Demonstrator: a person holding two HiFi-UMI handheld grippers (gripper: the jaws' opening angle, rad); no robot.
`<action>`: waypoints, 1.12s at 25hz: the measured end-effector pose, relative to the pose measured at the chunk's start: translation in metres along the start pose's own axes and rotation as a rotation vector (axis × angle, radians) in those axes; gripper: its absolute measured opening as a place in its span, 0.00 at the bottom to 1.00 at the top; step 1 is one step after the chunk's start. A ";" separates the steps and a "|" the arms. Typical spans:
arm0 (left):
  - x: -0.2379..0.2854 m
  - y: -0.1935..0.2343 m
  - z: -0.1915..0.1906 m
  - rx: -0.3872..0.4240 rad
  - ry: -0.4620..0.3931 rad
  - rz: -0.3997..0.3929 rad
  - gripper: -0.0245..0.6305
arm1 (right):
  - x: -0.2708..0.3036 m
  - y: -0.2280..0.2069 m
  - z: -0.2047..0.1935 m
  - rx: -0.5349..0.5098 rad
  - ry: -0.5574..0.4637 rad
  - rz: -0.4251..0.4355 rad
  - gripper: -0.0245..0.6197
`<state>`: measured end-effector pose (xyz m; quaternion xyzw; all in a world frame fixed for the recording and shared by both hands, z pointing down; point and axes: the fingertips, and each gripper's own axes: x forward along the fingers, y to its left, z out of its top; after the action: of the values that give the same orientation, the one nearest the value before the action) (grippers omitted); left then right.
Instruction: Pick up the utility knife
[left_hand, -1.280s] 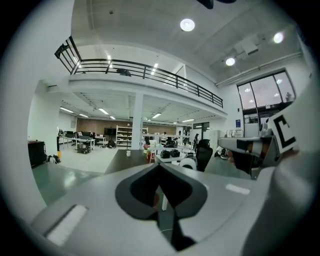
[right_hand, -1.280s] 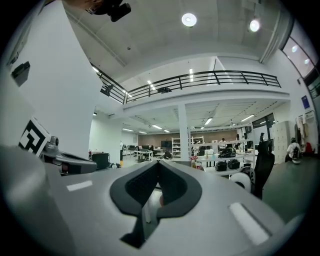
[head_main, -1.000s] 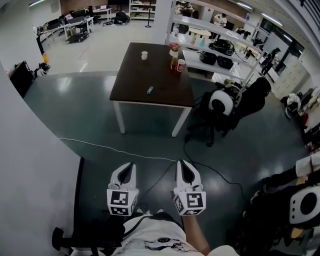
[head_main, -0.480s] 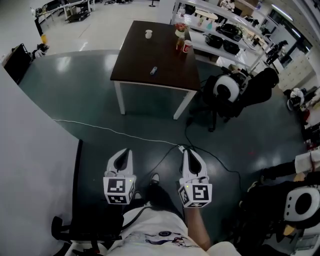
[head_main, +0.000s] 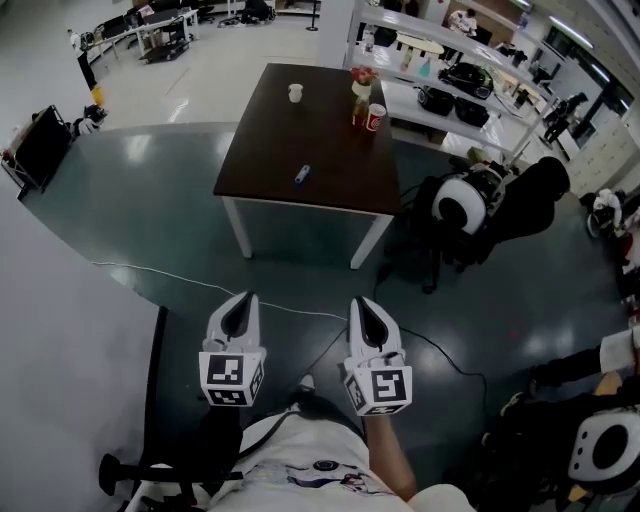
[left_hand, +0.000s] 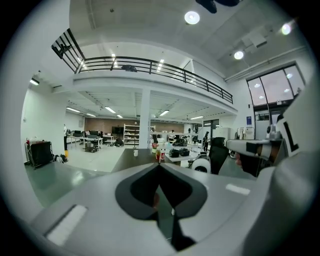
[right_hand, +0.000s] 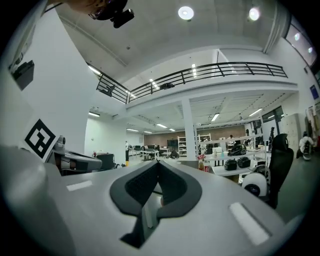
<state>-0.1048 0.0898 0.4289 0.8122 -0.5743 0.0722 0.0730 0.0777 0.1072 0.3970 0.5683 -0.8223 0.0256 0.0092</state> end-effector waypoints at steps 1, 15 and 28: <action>0.010 -0.001 0.003 0.006 -0.001 0.001 0.03 | 0.007 -0.005 0.002 0.000 -0.007 0.008 0.04; 0.069 0.007 0.010 0.016 0.036 0.054 0.03 | 0.063 -0.040 0.007 0.010 -0.005 0.080 0.04; 0.174 0.059 0.024 0.007 0.039 -0.009 0.03 | 0.173 -0.049 0.005 0.004 0.010 0.062 0.04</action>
<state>-0.1018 -0.0953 0.4424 0.8136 -0.5687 0.0896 0.0814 0.0627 -0.0725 0.4013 0.5423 -0.8396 0.0303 0.0114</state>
